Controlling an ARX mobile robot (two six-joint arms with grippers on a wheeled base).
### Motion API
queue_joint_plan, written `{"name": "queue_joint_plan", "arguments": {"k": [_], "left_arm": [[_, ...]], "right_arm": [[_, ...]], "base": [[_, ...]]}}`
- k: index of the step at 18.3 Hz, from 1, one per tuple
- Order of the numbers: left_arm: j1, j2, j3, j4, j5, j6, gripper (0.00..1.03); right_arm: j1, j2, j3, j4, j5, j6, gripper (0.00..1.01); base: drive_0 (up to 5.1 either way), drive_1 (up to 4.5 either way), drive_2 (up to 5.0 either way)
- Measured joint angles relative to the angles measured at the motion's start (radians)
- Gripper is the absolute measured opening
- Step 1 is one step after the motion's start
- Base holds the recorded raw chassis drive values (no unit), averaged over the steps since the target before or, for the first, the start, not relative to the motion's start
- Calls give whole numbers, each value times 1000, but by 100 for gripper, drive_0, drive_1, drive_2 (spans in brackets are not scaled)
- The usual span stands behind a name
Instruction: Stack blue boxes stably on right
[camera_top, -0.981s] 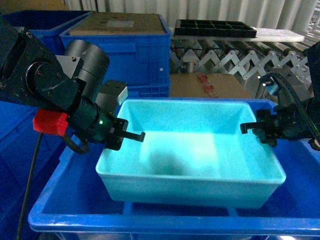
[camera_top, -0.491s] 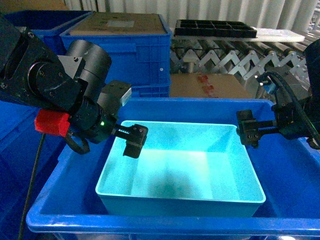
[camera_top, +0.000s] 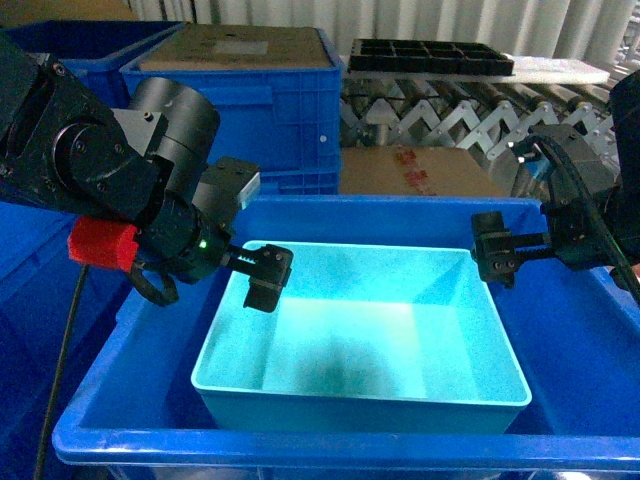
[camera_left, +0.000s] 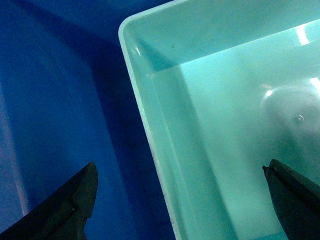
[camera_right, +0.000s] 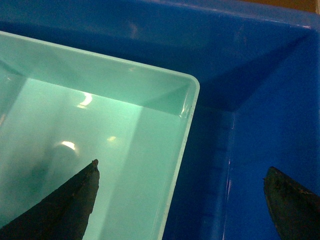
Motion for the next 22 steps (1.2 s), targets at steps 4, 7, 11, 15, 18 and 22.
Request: {"name": "queue_joint_plan", "arguments": {"k": [4,7,11,15,18,22], "left_arm": [[1,-16,14,-10,31,-14,98],[5,-78,17,10,50,-39,98],[5,-219,-17,37,76,-79,98],[33,-811,-354,-69,166,-198,98],[5,-966,-364,-122,149,-246,98],[-37,-1148,-408,-156,118,-270,98]], "right_arm": [[-2,-8,23,16,-6,2,98],[-8,-53,34,43,-16,32,98],[-18,-156,34,102,-22,56,98],[-113,-608,-116,33,-77,146,98],[-114,-751,-158,-23,-85,180,98],[-126,-1040,-270,-142,-83,195,98]], "base": [[0,0,0],[0,0,0],[0,0,0],[0,0,0],[0,0,0],[0,0,0]]}}
